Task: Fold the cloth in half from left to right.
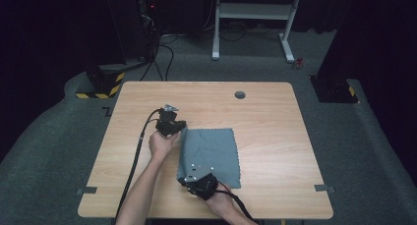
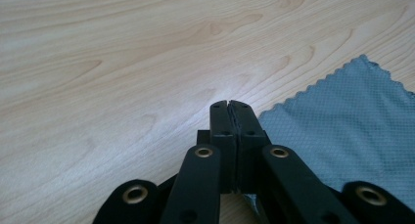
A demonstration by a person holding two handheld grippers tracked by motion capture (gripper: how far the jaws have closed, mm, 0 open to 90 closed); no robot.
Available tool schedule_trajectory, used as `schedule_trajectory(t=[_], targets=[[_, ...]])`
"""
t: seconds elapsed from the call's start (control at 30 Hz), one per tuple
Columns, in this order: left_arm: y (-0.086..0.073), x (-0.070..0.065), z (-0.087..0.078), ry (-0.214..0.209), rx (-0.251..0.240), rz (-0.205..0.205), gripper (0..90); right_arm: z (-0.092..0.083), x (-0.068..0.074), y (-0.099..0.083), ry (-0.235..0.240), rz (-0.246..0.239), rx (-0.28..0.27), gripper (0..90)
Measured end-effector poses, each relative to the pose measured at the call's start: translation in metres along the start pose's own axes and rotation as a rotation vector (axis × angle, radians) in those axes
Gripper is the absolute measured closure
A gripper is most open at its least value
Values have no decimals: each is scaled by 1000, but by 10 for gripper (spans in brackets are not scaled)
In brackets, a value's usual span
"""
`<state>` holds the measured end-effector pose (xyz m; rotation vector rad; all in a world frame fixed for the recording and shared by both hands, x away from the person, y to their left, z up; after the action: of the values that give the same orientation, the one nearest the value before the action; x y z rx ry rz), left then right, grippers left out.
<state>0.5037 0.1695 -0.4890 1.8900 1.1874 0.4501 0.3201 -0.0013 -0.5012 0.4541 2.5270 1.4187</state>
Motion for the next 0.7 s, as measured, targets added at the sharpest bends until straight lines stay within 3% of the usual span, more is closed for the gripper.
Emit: schedule_trajectory(t=[0.23,0.57,0.7], targets=[[3,-9,6,-15,-4,-5,891,-10,-5,-9,-18,16,-7,900],[11,-23,13,-28,-4,35,891,-25,-12,-24,-43,48,-5,900],[11,-26,15,-35,-6,25,891,-29,-13,-27,-46,53,-9,900]])
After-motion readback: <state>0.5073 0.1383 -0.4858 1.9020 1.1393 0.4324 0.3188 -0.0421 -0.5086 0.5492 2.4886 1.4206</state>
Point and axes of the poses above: each handheld gripper's, and its own axes: z roughly forward along the jaws, y roughly out of its top, x roughly to its left, the point moved 1 cm from there along z, roughly forward along the jaws, and after that the axes turned 7 degrees about -x, right-handed, at the moved point
